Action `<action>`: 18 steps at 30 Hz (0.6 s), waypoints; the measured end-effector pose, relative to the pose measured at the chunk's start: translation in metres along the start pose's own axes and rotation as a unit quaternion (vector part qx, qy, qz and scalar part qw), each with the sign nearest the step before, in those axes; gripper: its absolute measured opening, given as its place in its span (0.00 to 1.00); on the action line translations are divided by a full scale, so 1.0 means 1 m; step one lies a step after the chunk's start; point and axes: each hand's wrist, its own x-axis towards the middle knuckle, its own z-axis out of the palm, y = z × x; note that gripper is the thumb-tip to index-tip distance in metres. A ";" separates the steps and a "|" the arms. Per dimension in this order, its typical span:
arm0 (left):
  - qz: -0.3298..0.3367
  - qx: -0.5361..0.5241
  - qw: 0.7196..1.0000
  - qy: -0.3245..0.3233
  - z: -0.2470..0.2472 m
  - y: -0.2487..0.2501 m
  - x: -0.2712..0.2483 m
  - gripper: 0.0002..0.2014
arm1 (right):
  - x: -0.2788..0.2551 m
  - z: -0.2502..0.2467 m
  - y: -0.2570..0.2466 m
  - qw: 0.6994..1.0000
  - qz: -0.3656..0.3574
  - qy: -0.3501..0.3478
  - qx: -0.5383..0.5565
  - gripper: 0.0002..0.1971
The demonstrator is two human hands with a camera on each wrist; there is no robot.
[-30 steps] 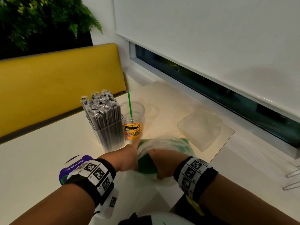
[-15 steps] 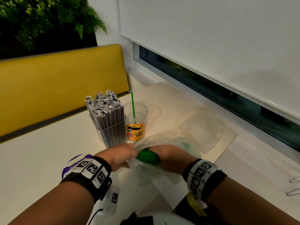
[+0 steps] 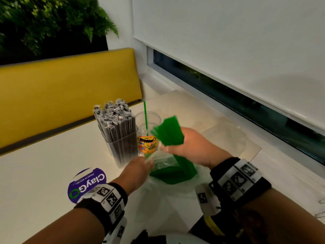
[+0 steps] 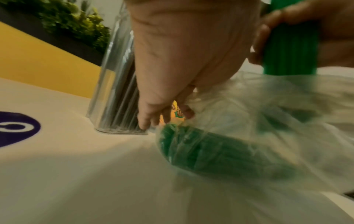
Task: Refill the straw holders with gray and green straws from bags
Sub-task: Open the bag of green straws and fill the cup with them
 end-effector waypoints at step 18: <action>0.096 0.175 0.974 0.103 -0.014 0.045 0.010 0.45 | 0.117 -0.014 -0.064 0.855 -0.103 0.417 0.292 0.09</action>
